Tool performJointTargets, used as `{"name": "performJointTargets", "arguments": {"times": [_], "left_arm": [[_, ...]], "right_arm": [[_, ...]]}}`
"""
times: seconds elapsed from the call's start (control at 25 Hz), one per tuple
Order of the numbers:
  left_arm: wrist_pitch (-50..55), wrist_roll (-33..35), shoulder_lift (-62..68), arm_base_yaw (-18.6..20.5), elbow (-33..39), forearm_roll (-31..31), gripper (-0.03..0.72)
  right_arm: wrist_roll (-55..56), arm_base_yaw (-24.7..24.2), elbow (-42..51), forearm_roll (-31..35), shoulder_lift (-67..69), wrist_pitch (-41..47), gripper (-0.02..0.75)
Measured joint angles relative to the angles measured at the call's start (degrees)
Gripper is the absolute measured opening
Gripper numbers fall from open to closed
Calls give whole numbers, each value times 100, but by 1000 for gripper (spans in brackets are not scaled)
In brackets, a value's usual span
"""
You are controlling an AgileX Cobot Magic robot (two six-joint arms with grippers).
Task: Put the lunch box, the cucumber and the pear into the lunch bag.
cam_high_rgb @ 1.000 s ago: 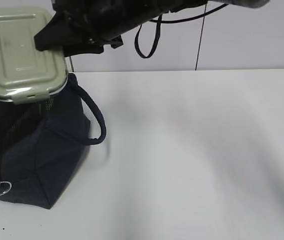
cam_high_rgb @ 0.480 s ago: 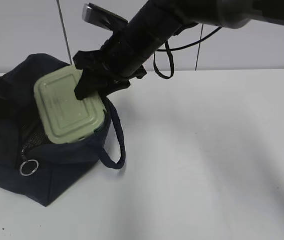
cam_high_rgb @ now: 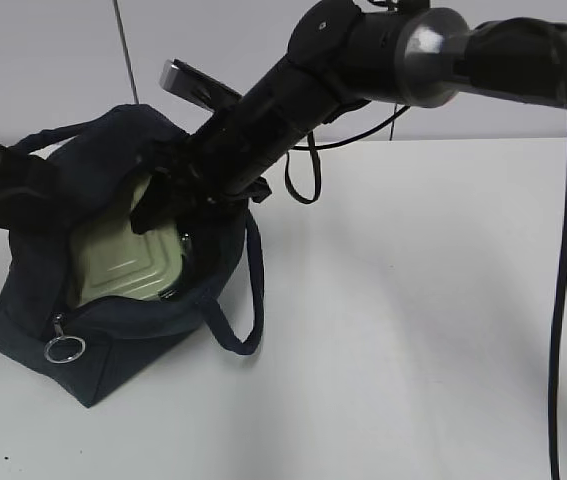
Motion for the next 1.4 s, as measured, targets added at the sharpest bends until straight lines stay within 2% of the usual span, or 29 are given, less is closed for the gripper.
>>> {"name": "performJointTargets", "arguments": {"times": [0.12, 0.36, 0.4, 0.68, 0.76, 1.08, 1.2, 1.4], "left_arm": [[-6, 0, 0, -41, 0, 26, -19], [47, 0, 6, -41, 5, 167, -19], [52, 0, 6, -41, 5, 173, -19], [41, 0, 6, -41, 5, 197, -19], [41, 0, 6, -41, 5, 202, -19], [60, 0, 6, -47, 5, 202, -19], [60, 0, 6, -47, 5, 202, -19], [73, 0, 6, -48, 5, 227, -19]], "right_arm": [[-569, 14, 0, 563, 57, 24, 302], [-833, 14, -48, 990, 57, 126, 539], [-846, 14, -48, 1032, 57, 136, 556], [-816, -16, -219, 983, 57, 451, 573], [-668, -16, -508, 671, 57, 628, 573], [846, -43, -2207, -1886, 57, 1213, 574], [1244, -56, -2233, -2564, 46, 1240, 574], [1368, -59, -1485, -2775, 46, 1249, 574]]}}
